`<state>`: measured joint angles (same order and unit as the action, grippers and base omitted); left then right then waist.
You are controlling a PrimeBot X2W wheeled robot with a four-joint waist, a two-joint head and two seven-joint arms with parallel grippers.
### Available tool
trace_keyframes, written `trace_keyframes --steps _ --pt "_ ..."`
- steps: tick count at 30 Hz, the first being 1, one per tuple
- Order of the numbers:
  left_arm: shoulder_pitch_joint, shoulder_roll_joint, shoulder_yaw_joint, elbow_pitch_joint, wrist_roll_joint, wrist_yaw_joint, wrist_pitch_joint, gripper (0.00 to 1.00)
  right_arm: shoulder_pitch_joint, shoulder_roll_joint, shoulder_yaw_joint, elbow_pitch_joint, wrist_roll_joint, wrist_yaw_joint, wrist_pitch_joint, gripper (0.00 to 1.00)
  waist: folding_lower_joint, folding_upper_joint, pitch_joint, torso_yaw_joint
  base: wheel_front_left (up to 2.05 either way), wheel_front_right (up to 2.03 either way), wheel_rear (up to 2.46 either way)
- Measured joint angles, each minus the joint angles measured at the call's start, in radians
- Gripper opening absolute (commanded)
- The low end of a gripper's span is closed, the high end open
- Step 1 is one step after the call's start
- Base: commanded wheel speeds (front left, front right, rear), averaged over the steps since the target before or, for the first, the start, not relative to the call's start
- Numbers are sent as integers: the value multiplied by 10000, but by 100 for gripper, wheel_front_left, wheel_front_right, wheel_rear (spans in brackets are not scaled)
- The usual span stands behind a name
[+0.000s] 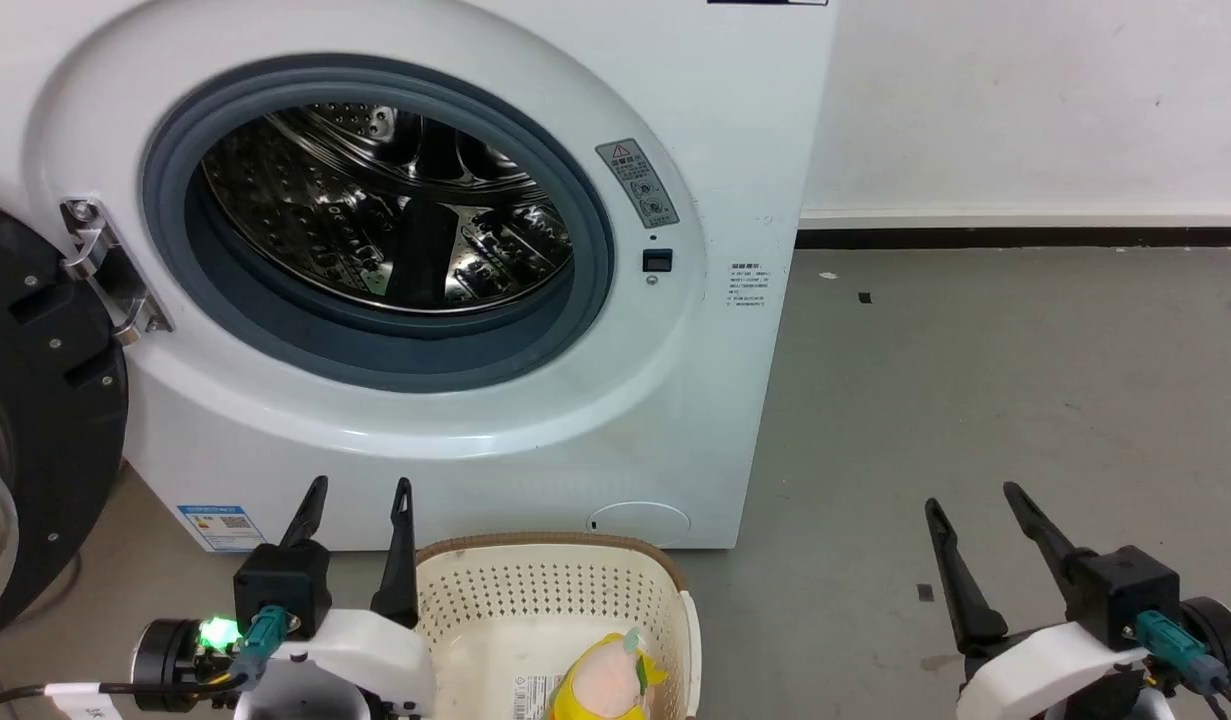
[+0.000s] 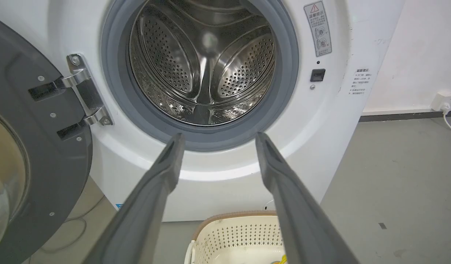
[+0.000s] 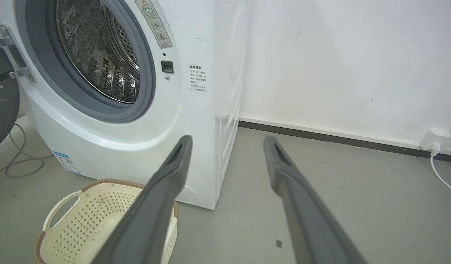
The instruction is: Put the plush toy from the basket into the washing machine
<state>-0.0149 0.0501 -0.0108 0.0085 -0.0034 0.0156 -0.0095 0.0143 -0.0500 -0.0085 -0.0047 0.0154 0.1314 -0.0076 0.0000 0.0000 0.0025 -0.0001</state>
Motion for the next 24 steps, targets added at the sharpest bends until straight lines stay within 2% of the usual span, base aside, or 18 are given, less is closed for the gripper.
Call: trace_keyframes --steps 9,24 --pt "-141 -2 -146 351 -86 31 -190 100 0 0 -178 -73 128 0 -211 100 0 0 121 -1 0 0 0" --pt "-1333 -4 -633 2128 -282 -113 -487 100 -287 0 -353 -265 497 0 -512 100 0 0 862 -151 0 0 0"
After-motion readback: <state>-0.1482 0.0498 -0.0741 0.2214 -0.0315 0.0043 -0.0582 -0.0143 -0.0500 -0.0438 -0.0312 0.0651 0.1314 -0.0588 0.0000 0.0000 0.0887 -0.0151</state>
